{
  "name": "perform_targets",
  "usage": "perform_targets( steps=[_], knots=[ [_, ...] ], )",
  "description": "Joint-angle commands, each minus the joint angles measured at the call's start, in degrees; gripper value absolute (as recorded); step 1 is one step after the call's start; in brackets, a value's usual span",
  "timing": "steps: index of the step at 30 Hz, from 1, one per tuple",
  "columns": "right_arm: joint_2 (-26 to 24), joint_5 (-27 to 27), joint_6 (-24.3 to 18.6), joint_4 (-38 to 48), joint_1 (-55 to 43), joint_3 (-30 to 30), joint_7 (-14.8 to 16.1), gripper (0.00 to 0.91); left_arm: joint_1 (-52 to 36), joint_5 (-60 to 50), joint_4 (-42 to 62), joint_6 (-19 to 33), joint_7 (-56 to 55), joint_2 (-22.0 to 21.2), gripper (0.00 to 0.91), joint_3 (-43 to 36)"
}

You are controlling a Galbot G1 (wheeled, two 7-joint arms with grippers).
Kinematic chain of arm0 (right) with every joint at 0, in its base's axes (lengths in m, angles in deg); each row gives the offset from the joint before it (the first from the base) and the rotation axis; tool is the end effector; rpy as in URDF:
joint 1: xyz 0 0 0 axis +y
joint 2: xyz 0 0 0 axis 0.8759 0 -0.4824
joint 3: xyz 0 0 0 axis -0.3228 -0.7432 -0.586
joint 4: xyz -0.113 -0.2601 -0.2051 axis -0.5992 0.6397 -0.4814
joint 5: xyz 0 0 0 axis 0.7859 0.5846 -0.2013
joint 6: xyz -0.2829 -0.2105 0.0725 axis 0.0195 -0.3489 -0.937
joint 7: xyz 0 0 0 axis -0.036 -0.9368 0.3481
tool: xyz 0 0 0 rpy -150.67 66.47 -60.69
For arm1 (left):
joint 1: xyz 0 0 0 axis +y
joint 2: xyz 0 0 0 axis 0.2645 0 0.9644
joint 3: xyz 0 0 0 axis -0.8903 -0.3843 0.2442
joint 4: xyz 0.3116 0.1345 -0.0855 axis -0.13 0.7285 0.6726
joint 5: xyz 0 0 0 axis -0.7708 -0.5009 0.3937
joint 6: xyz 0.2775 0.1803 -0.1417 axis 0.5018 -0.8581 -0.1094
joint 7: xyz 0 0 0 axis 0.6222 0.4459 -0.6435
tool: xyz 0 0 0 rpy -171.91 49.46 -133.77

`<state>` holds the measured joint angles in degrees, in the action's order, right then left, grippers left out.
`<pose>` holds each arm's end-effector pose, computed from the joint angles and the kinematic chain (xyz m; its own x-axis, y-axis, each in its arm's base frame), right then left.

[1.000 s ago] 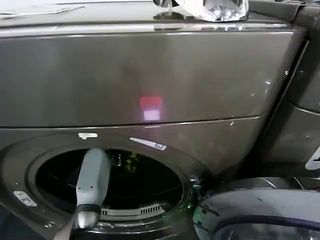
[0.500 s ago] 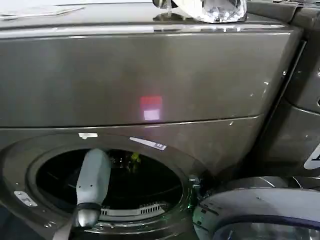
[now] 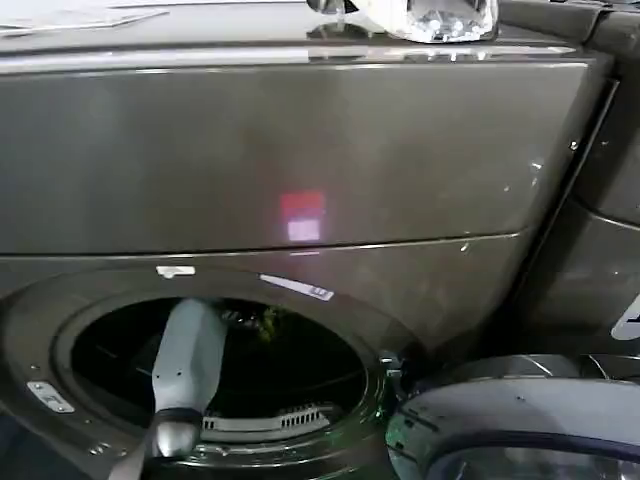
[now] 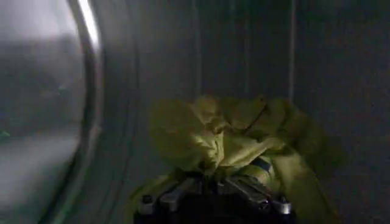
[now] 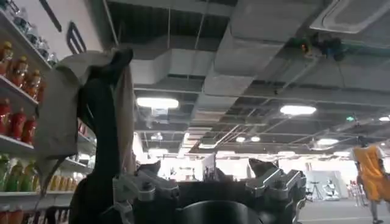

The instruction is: Grasp the clothes from the dryer.

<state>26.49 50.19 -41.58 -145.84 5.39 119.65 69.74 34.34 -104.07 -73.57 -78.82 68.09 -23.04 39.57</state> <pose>-0.1738 -0.4537 -0.1154 0.1475 0.8783 -0.4547 0.9864 -0.1646 0.0020 0.5797 0.0050 -0.1982 -0.7349 0.2992 0.6085 0.6774 0.3653 0.6385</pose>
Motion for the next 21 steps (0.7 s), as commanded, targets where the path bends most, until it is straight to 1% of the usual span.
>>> perform_targets(
  steps=[1,3,4,6,9,14,17,18,20,21],
  knots=[
    [0.2,3.4,-1.3,0.2,-0.1,-0.3,0.3,0.907,3.1,35.8,-6.5,-11.7,-37.9,-2.2,0.000,-1.3],
    [0.2,3.7,-1.8,0.4,0.1,-0.3,0.2,0.907,5.5,42.0,-9.9,-14.2,-42.7,-3.5,0.000,-1.4],
    [0.2,5.1,-2.2,0.6,0.0,-0.4,0.1,0.907,6.9,45.7,-11.5,-14.8,-45.7,-4.1,0.000,-1.9],
    [0.3,5.2,-2.2,0.4,0.0,-0.7,-0.3,0.907,8.3,48.3,-12.5,-14.3,-51.5,-4.5,0.000,-3.3],
    [0.2,5.2,-2.0,0.2,0.0,-0.6,-0.4,0.907,10.8,53.4,-15.3,-15.2,-53.9,-4.6,0.000,-2.9],
    [0.3,4.4,-2.3,0.1,-0.1,-0.6,-0.5,0.907,12.0,55.2,-16.4,-16.0,-56.4,-4.6,0.000,-3.1],
    [0.4,1.8,-2.2,-0.3,-0.2,-0.5,-0.9,0.907,11.9,56.1,-16.2,-15.5,-58.4,-4.6,0.000,-3.2],
    [0.4,1.5,-1.8,-0.4,-0.3,-0.3,-1.2,0.907,11.9,56.1,-16.3,-15.6,-58.4,-4.6,0.000,-3.2],
    [0.4,0.6,1.1,-1.3,-0.4,0.2,-2.1,0.907,12.1,56.6,-16.4,-15.7,-58.4,-4.6,0.000,-3.3],
    [0.3,0.5,1.1,-1.3,-0.4,0.1,-2.3,0.907,12.2,56.7,-16.4,-15.6,-58.6,-4.6,0.000,-3.3]
  ],
)
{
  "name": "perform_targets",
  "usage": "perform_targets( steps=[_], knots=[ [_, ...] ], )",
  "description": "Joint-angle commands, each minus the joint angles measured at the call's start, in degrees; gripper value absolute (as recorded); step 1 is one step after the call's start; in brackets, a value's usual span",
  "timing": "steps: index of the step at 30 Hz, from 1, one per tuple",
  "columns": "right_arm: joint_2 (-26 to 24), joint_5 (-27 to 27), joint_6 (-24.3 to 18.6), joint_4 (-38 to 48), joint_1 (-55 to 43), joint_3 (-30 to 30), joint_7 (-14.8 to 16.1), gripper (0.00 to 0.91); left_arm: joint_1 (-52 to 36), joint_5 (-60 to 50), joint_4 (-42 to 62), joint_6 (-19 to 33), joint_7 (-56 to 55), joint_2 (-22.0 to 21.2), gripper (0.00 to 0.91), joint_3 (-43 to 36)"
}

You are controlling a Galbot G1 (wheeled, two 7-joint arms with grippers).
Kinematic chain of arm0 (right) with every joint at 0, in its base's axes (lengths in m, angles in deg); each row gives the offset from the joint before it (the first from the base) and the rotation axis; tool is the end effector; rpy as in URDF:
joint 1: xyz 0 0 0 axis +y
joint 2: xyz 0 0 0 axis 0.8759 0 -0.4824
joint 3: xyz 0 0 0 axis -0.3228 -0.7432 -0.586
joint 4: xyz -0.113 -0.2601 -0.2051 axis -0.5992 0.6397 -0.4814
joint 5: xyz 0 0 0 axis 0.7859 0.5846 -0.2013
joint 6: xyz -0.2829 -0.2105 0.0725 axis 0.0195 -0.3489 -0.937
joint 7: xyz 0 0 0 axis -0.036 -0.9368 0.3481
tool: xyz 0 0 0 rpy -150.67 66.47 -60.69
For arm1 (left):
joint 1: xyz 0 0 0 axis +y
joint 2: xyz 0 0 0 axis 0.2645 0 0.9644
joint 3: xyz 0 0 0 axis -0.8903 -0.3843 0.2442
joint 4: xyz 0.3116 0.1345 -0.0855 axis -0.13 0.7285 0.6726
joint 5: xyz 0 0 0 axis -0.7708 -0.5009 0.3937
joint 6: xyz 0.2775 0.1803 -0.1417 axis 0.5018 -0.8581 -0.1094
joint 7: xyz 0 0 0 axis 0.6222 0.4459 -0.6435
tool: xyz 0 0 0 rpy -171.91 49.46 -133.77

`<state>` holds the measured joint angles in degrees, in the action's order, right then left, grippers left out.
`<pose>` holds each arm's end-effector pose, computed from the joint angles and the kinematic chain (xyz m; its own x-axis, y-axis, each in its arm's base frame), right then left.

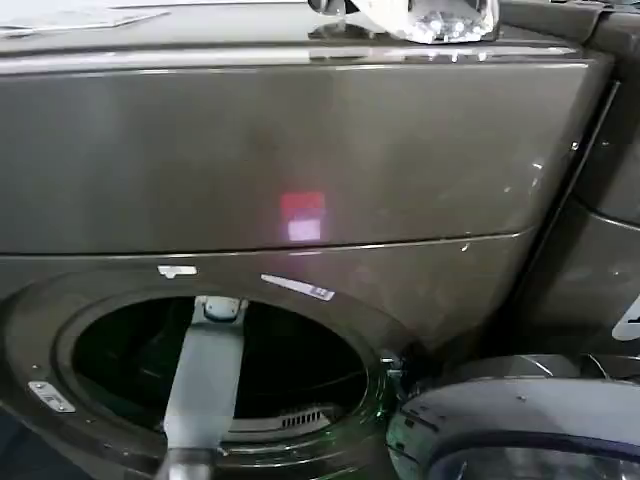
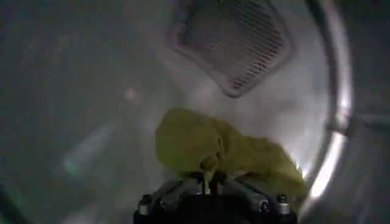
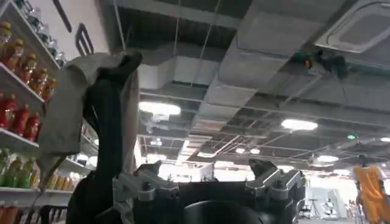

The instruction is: Grasp the clothes from the dryer.

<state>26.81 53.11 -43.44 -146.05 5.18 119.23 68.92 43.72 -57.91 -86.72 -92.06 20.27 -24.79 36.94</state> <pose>-0.1718 -0.4527 -0.1184 0.1520 0.8603 -0.4866 0.9810 -0.1913 -0.0318 0.5277 -0.0231 -0.2078 -0.9961 0.0230 0.0855 0.0450 0.9633 0.2646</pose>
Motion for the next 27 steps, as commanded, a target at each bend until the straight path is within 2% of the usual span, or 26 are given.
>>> perform_targets(
  steps=[1,3,4,6,22,27],
  knots=[
    [-0.2,-2.4,2.2,-1.0,-0.3,0.5,-1.8,0.907,2.9,10.6,-3.2,-2.3,-10.8,-2.8,0.000,-0.6],
    [-0.4,-2.8,-0.9,-0.4,-0.2,0.0,-1.5,0.907,3.1,10.8,-3.3,-2.3,-10.7,-2.8,0.000,-0.7],
    [-0.3,-2.6,-1.2,-0.3,-0.1,-0.2,-1.5,0.907,3.2,10.7,-3.4,-2.4,-10.5,-2.8,0.000,-0.9],
    [0.1,-2.2,0.4,-0.5,-0.1,-0.2,-1.5,0.907,3.4,10.8,-3.6,-2.4,-10.4,-2.8,0.000,-1.0],
    [0.0,-1.9,0.5,-0.2,-0.1,-0.1,-1.8,0.907,2.9,10.9,-4.1,-2.6,-9.0,-2.8,0.000,-1.7],
    [0.1,-2.5,1.6,-0.9,-0.2,0.3,-2.3,0.907,2.9,10.9,-4.3,-2.7,-8.7,-2.8,0.000,-1.7]
  ],
)
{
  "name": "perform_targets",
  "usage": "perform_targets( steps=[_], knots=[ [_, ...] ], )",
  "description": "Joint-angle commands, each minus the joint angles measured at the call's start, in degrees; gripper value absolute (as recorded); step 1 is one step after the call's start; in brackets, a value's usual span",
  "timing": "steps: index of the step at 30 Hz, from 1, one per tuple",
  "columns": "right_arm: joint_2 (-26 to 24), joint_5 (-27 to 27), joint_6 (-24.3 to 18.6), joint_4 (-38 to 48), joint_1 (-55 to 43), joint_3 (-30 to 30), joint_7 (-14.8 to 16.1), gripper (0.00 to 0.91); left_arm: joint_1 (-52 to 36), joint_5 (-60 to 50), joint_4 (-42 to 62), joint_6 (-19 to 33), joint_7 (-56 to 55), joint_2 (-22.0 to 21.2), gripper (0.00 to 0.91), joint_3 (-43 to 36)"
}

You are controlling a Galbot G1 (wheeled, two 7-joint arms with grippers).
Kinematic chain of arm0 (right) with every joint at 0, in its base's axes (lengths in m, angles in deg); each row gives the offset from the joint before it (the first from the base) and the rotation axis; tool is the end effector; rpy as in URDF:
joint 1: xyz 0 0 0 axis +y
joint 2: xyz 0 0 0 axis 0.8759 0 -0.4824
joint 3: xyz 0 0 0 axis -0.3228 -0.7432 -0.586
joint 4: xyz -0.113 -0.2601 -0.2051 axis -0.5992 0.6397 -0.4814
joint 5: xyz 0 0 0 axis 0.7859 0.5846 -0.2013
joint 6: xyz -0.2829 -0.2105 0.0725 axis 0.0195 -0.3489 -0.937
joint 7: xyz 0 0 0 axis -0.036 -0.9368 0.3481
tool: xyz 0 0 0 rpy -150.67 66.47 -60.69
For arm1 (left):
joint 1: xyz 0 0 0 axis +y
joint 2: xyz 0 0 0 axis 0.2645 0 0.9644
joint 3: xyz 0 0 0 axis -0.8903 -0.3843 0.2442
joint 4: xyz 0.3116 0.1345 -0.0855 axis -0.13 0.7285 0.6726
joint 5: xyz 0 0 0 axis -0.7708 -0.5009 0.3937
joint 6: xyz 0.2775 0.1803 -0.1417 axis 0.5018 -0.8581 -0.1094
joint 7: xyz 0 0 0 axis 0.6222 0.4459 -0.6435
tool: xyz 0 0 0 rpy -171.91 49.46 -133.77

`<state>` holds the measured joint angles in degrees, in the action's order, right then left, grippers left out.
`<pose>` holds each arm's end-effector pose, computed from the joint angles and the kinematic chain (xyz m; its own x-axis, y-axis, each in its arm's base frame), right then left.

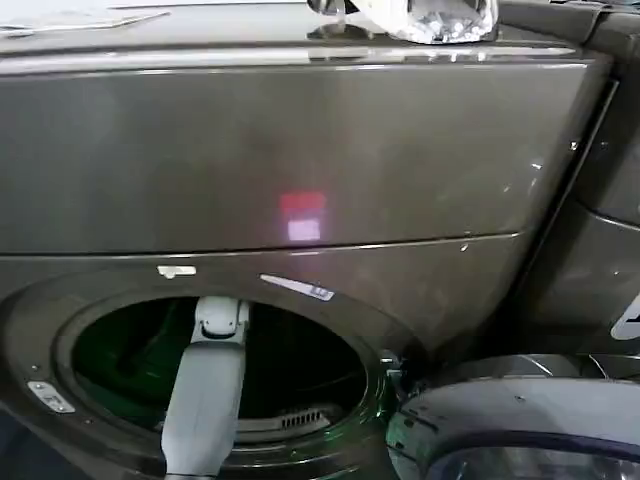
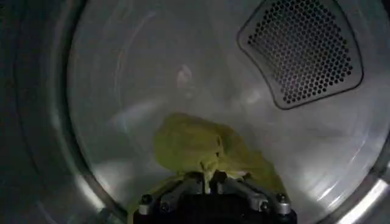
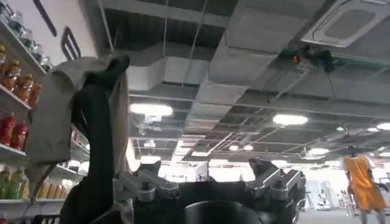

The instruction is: Grasp the clothes from the dryer.

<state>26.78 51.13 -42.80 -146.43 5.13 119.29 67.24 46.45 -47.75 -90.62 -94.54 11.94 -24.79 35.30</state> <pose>-0.1707 -0.4518 -0.1163 0.1819 0.8599 -0.4769 0.9796 -0.2006 0.0120 0.5108 -0.0323 -0.2087 -0.9952 -0.0439 0.0873 -0.0333 0.9923 0.1195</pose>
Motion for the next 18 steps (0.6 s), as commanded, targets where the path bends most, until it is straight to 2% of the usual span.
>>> perform_targets(
  steps=[1,2,18],
  knots=[
    [0.1,-0.5,1.8,-0.8,-0.2,0.3,-1.0,0.907,0.2,0.7,-0.4,-0.1,-0.3,-2.8,0.000,-0.1],
    [0.0,-0.8,2.5,-1.4,-0.2,0.4,-2.0,0.907,0.3,0.7,-0.4,-0.1,-0.2,-2.8,0.000,-0.1],
    [0.0,-0.8,4.7,-2.1,-0.2,1.3,-2.3,0.907,0.7,0.8,-1.0,0.0,0.5,-2.8,0.000,-0.1]
  ],
)
